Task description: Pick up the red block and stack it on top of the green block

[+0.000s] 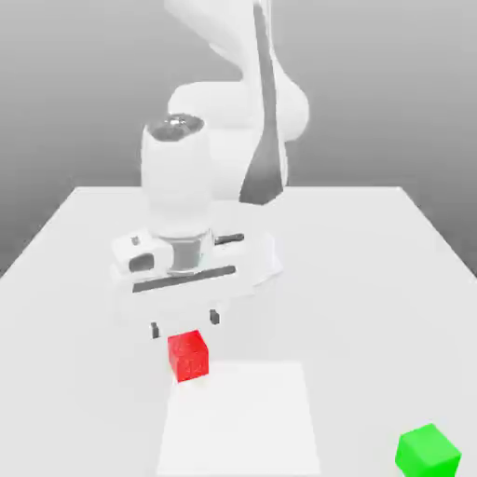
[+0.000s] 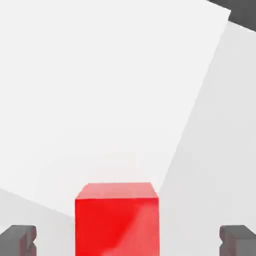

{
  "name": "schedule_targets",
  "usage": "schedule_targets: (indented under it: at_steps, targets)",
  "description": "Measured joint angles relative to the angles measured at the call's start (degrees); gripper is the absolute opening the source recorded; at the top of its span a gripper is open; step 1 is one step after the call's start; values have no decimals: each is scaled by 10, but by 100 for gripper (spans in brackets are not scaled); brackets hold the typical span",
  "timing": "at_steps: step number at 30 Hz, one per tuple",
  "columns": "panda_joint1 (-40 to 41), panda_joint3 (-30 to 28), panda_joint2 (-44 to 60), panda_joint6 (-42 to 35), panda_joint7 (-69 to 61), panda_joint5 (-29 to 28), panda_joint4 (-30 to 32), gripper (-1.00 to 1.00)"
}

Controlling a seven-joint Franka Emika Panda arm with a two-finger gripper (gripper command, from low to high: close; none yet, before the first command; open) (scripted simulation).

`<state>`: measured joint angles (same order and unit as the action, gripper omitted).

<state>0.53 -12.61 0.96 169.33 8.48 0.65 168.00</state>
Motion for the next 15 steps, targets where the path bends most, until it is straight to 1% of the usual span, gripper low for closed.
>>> schedule_targets:
  at_steps: [2, 4, 5, 12, 15]
  targets:
    - [17, 28, 36, 30, -32, 43, -4, 0]
    - [50, 67, 70, 59, -57, 75, -8, 0]
    - [67, 87, 85, 72, -64, 83, -9, -100]
    - [73, 93, 87, 74, -63, 83, -9, -100]
    - [53, 61, 48, 40, -29, 39, -5, -100]
